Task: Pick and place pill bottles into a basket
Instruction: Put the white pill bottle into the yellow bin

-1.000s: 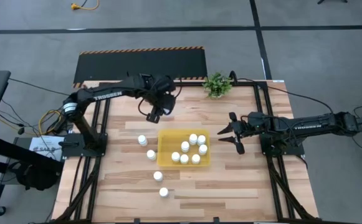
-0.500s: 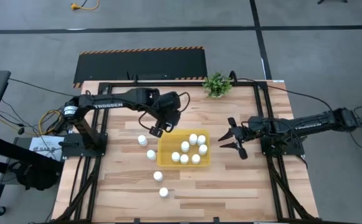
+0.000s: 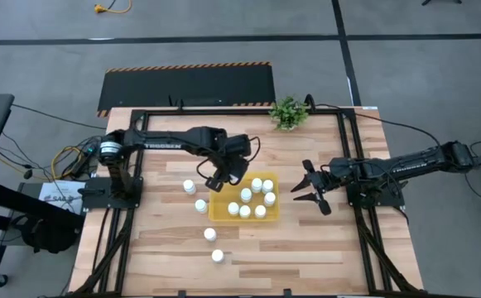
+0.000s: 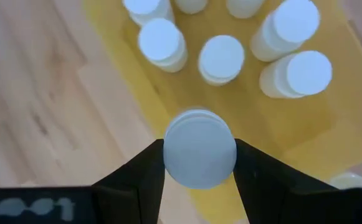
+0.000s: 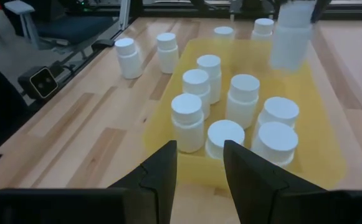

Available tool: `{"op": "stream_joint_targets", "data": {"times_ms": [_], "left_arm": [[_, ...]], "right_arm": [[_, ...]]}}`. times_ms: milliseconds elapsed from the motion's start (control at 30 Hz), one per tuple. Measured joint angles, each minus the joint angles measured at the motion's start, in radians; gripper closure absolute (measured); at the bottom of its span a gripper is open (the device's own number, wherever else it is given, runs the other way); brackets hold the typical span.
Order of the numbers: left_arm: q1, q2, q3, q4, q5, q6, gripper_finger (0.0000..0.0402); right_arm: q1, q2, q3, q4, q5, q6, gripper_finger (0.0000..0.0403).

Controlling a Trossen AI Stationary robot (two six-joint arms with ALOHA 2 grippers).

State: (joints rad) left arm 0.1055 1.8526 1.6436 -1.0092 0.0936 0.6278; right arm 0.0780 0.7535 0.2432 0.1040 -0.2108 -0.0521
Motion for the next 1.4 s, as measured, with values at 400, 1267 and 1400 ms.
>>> {"op": "stream_joint_targets", "data": {"times_ms": [400, 1267, 1400], "left_arm": [[0.001, 0.085, -0.009, 0.098, 0.071, 0.075, 0.0245], [0.003, 0.196, -0.009, 0.137, 0.107, 0.094, 0.0224], [0.003, 0.196, -0.009, 0.130, 0.105, 0.094, 0.0216]], "right_arm": [[-0.001, 0.000, 0.000, -0.014, 0.000, 0.000, 0.0278], [-0.001, 0.000, -0.001, -0.011, 0.002, 0.028, 0.0278], [-0.001, 0.000, -0.001, -0.012, 0.002, 0.032, 0.0278]]}}
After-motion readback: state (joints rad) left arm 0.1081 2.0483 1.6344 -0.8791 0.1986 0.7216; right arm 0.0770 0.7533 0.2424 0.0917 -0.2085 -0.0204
